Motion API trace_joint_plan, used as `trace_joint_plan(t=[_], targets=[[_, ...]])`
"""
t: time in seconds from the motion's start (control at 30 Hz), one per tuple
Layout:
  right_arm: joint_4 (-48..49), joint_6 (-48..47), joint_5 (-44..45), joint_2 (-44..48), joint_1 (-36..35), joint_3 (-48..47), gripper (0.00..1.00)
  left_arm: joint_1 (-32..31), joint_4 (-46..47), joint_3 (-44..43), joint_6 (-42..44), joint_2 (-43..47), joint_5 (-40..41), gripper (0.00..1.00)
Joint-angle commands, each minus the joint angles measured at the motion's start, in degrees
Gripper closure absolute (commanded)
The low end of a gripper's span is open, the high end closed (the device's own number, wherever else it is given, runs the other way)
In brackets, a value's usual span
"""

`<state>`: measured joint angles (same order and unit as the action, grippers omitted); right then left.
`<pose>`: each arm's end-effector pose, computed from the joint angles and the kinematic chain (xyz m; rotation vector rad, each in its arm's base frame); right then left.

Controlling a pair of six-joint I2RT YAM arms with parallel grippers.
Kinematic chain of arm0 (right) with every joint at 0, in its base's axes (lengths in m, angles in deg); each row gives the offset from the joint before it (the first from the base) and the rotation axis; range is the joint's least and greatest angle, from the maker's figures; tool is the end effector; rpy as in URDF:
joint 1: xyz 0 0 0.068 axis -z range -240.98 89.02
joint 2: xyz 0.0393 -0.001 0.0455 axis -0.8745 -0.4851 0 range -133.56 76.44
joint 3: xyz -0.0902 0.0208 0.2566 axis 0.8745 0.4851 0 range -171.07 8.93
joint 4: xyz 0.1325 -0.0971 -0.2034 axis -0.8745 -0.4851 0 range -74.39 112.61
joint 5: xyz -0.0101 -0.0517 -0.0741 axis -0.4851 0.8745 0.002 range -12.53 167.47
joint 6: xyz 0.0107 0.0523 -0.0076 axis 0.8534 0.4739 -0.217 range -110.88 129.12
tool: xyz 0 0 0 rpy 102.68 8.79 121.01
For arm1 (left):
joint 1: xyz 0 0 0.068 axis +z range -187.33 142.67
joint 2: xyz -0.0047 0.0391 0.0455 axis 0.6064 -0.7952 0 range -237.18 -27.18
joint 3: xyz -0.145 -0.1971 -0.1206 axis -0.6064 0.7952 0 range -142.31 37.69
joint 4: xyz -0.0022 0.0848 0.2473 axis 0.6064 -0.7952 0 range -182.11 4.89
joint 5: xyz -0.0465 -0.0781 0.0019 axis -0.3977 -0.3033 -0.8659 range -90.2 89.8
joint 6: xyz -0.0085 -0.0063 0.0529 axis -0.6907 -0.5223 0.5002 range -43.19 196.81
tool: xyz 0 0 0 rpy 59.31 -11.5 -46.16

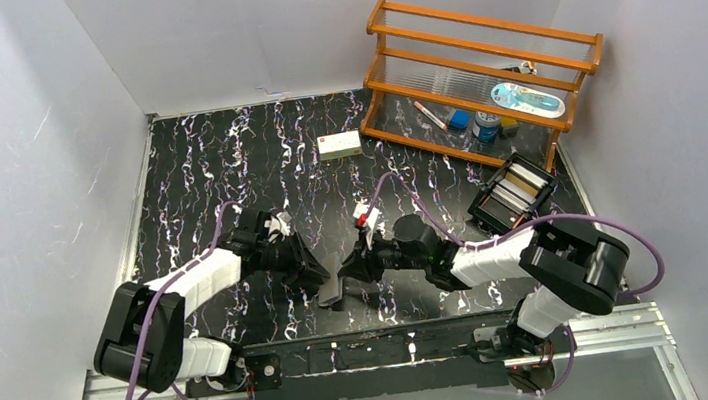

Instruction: Put the credit cards into the card holder

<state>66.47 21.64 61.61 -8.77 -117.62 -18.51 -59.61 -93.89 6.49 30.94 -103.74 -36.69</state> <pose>0.1483 0.2428 0.1752 -0.9229 1.7153 1.0822 0.2081 -0.1082 0.1550 -0.2709 2.7119 -1.2314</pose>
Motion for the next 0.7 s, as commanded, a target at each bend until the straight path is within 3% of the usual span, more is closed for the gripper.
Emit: trace_joint_plan(t=[0.0,0.37,0.53,0.67], targets=[[12.83,5.05,-0.29,-1.40,-0.12,0.96,0.97,-0.72,-1.07,0.73,0.00,-1.02,0.96,0.70],[17.68,0.07,-2.59,-0.28,-0.12,3.78,0.96,-1.40,-1.95,0.70,0.48,-3.16,4.41,0.69],[13.32,-3.87,-4.92,-0.35,-0.14,3.12,0.89,-1.92,-2.03,0.54,0.60,-4.42,5.73,0.69],[12.86,-5.14,-6.68,0.81,-0.13,4.41,0.77,-2.44,-2.03,0.53,0.34,-5.25,6.87,0.69]])
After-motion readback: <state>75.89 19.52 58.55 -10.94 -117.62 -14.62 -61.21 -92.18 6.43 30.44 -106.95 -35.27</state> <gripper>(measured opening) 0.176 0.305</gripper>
